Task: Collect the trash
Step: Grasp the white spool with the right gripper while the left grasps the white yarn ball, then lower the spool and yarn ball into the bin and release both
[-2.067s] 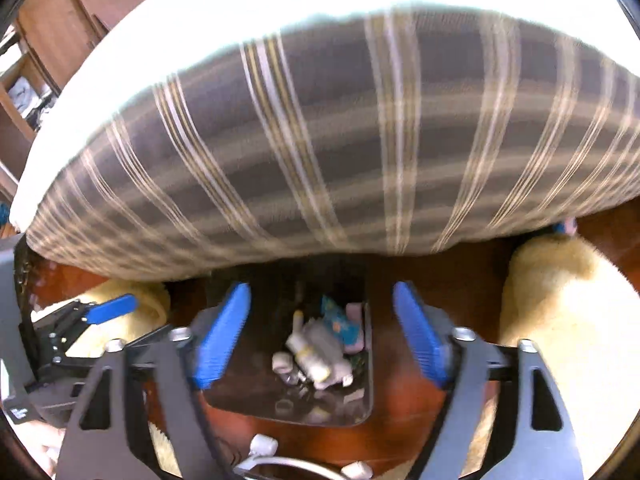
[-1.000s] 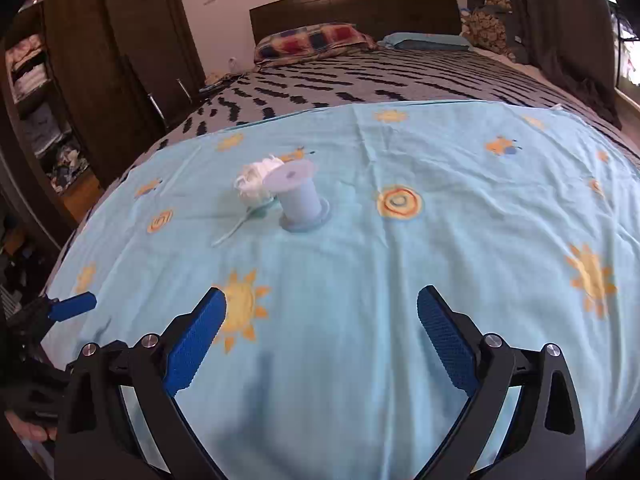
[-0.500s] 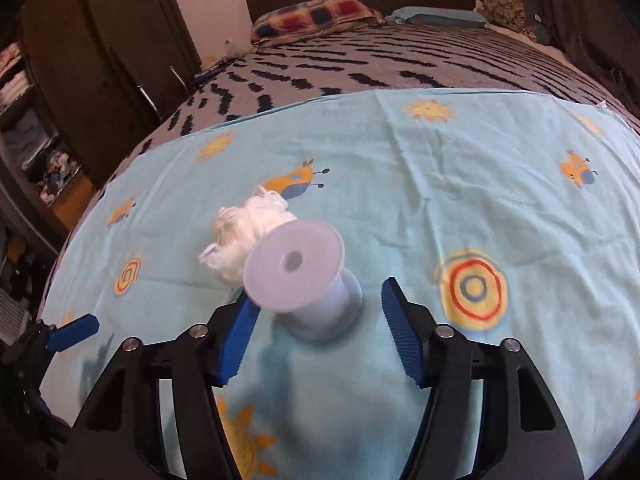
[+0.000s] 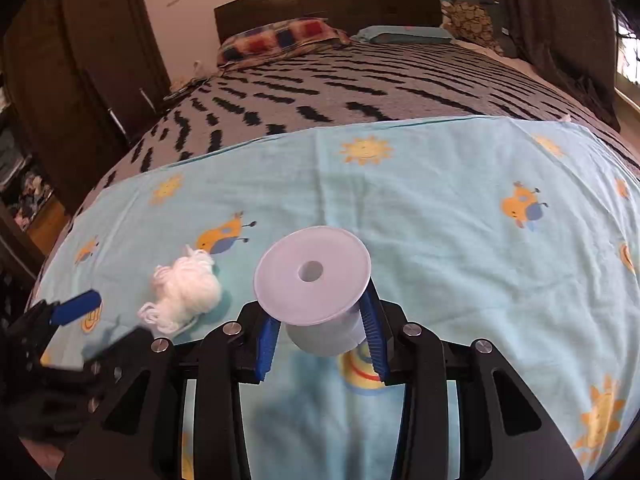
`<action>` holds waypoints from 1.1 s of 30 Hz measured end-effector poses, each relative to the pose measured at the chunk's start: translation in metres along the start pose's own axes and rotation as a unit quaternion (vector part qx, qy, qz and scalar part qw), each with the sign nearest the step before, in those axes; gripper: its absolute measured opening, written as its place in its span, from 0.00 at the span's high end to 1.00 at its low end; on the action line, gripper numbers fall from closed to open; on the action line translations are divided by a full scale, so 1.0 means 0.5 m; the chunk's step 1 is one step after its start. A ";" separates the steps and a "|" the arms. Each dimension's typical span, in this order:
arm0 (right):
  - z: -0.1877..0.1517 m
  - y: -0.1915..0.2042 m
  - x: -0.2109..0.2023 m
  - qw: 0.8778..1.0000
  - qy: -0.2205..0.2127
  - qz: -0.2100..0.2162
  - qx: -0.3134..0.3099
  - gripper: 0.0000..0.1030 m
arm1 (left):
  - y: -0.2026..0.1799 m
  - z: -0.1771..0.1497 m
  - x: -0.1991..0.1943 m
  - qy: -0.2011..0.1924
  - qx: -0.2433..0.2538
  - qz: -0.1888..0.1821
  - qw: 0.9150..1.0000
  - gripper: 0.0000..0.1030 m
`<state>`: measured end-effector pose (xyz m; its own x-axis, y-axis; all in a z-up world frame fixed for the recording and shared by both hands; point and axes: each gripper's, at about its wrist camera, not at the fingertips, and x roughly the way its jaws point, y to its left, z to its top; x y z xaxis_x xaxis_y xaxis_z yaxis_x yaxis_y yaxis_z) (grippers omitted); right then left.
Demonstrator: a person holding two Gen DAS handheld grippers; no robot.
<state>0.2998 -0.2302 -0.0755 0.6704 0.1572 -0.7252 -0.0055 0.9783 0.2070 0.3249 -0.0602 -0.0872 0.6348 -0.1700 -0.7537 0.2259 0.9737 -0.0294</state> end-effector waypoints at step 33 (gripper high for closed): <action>-0.261 0.040 -0.312 0.993 -0.087 0.039 -0.071 0.62 | 0.015 -0.274 -0.295 -0.080 0.002 -0.027 0.996 0.51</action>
<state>0.0982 -0.2176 -0.0441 0.7819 0.2194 -0.5835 -0.1589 0.9752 0.1539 0.1316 -0.0068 -0.0662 0.7305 -0.2448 -0.6375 0.2662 0.9618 -0.0643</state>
